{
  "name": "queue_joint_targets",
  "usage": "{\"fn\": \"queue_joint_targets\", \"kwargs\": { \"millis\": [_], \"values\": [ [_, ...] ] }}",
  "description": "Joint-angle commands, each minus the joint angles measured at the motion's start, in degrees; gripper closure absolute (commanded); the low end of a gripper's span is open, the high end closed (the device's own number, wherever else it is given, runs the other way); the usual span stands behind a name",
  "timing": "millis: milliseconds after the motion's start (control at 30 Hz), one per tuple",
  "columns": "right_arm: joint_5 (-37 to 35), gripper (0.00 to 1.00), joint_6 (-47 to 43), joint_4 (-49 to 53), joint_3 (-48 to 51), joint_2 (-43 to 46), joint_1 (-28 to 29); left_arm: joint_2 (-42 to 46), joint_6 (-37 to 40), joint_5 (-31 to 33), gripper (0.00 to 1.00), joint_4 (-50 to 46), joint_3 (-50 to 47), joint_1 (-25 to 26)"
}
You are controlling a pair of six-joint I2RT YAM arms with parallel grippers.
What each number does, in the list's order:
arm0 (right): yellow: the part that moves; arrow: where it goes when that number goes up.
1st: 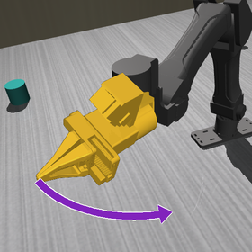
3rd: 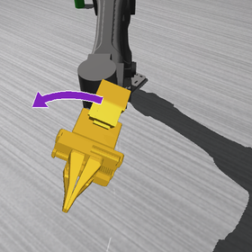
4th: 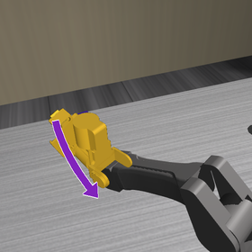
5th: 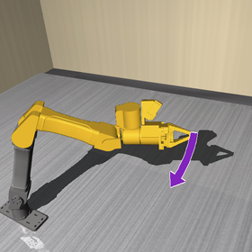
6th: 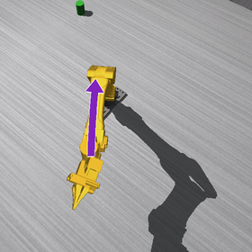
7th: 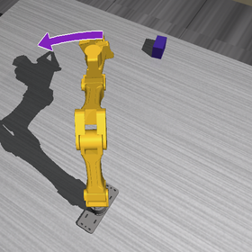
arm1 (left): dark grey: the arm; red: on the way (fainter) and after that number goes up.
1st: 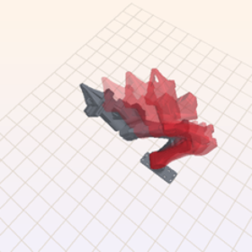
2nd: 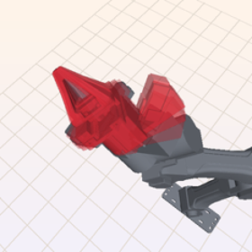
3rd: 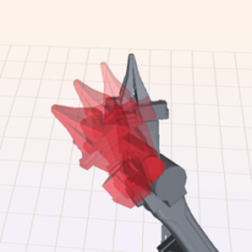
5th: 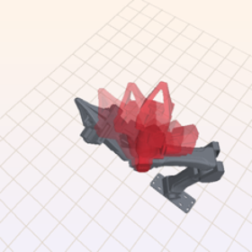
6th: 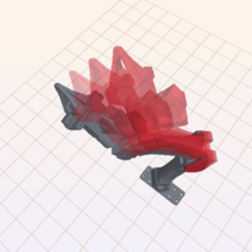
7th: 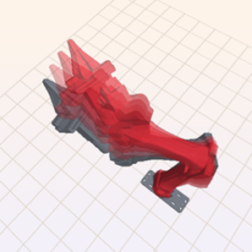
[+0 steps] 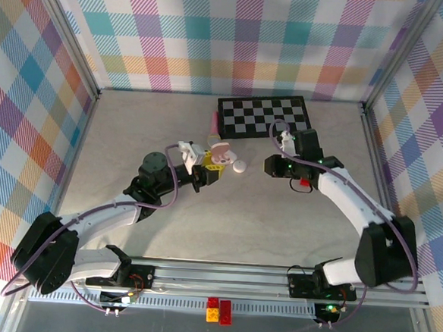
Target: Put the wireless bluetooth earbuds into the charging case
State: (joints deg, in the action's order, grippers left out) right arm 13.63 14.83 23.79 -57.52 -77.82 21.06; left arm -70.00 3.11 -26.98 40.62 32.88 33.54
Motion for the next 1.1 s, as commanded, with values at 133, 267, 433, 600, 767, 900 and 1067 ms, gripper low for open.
{"fn": "queue_joint_targets", "kwargs": {
  "millis": [133, 267, 433, 600, 767, 900, 1067],
  "values": [
    [-6.2, 0.81, 1.4, 9.8, -7.0, 9.5, 6.2, -4.6, 2.9, 7.1, 0.67, 8.5, 2.7, 1.7],
    [-8.3, 0.81, 1.3, 11.8, -12.0, 10.3, 10.0, -6.2, 4.3, 8.8, 0.67, 9.0, 4.2, 3.0],
    [-10.4, 0.82, 0.6, 9.9, -17.1, 8.7, 15.4, -6.4, 6.8, 11.2, 0.67, 7.4, 5.2, 4.4],
    [-11.1, 0.81, -0.8, 9.3, -21.6, 4.5, 19.4, -7.1, 7.1, 12.3, 0.67, 7.9, 5.4, 5.0],
    [-10.1, 0.81, -0.7, 5.8, -23.2, 1.6, 21.2, -6.7, 6.6, 12.3, 0.67, 7.3, 5.7, 5.1],
    [-9.8, 0.82, -0.7, 4.3, -24.5, -0.4, 22.1, -6.2, 6.6, 11.7, 0.67, 6.6, 5.9, 5.1],
    [-9.5, 0.81, -1.4, 4.2, -26.0, -2.3, 22.6, -5.8, 6.6, 11.9, 0.67, 6.4, 5.9, 5.1]
  ]
}}
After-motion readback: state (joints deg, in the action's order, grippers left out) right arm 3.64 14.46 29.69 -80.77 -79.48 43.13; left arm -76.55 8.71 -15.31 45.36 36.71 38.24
